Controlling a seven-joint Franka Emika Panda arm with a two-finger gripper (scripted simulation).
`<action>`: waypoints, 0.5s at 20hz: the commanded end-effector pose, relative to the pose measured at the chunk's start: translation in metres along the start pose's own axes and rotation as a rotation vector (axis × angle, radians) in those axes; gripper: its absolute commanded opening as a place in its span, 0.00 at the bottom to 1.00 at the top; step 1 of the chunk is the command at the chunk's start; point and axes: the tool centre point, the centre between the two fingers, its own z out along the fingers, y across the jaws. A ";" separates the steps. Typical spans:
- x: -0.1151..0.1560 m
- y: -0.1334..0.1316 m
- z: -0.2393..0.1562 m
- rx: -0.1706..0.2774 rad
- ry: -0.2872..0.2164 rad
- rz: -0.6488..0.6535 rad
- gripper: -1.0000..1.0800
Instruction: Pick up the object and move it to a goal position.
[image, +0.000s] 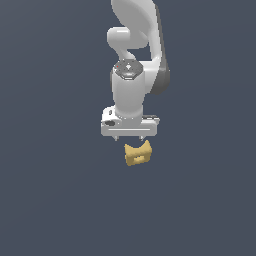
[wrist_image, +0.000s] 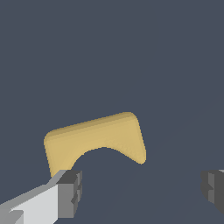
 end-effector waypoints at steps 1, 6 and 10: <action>0.000 0.000 0.000 0.002 -0.001 0.004 0.96; 0.000 0.000 0.000 0.001 -0.001 0.009 0.96; 0.000 -0.001 0.001 0.002 -0.002 0.036 0.96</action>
